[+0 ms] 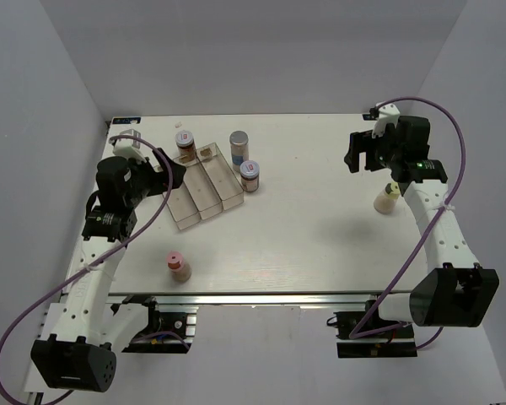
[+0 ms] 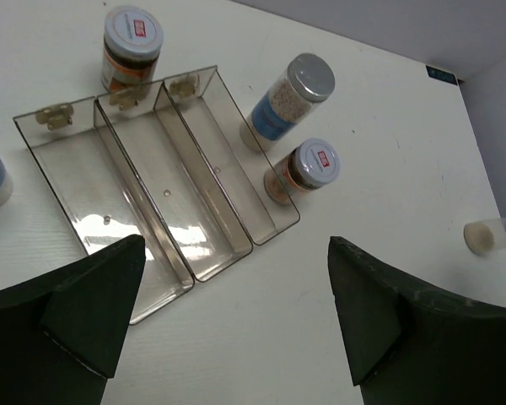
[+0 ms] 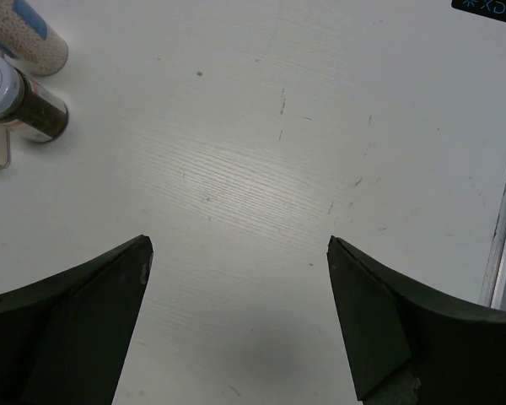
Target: Organize the condiment bottles
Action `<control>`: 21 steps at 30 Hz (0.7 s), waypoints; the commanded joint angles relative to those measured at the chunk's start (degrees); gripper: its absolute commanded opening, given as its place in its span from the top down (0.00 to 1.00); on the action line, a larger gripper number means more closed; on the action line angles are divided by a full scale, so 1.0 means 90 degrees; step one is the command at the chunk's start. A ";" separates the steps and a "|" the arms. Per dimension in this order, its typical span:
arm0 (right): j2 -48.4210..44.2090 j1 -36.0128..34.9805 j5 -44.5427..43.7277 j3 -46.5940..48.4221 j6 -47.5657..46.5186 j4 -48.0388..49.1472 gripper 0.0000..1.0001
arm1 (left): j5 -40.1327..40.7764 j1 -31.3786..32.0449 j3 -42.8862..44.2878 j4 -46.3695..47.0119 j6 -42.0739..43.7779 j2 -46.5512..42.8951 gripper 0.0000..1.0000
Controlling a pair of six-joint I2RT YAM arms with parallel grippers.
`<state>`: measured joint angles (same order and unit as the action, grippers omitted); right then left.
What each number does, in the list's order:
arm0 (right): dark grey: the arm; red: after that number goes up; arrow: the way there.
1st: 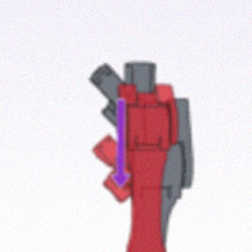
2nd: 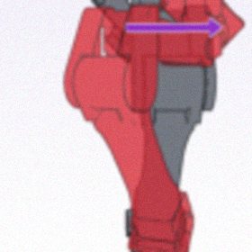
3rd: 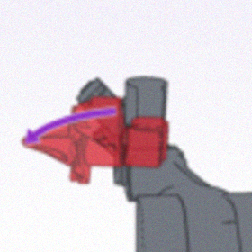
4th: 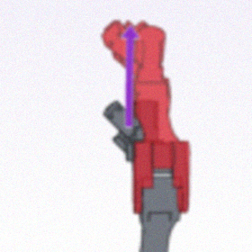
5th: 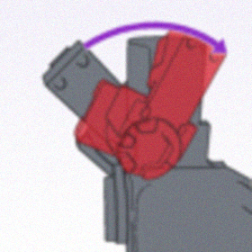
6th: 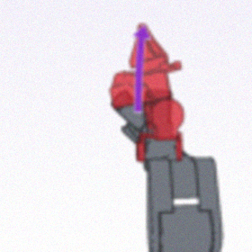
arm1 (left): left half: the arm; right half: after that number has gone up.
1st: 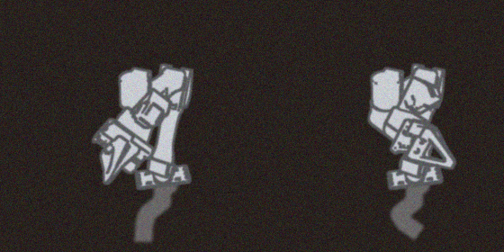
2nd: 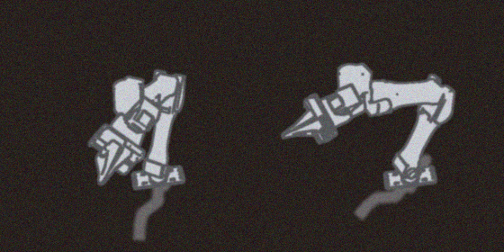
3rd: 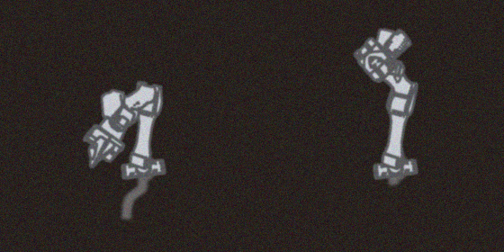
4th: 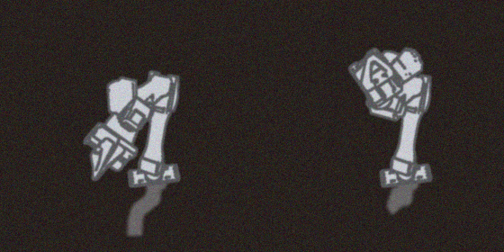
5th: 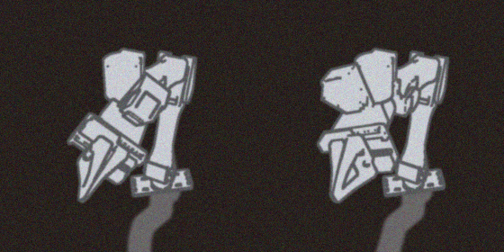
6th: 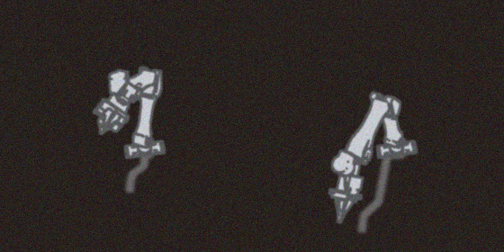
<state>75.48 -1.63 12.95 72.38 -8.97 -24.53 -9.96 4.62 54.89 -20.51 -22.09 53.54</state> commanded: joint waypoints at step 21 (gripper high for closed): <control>-0.0526 -0.0102 0.1568 -0.0552 -0.1221 -0.0653 0.68 | 0.0998 -0.0006 0.0199 -0.3665 -0.1393 -0.0392 0.18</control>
<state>72.29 -2.44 25.06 68.25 -24.45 -32.05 -6.72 4.62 54.46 -40.75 -30.22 49.32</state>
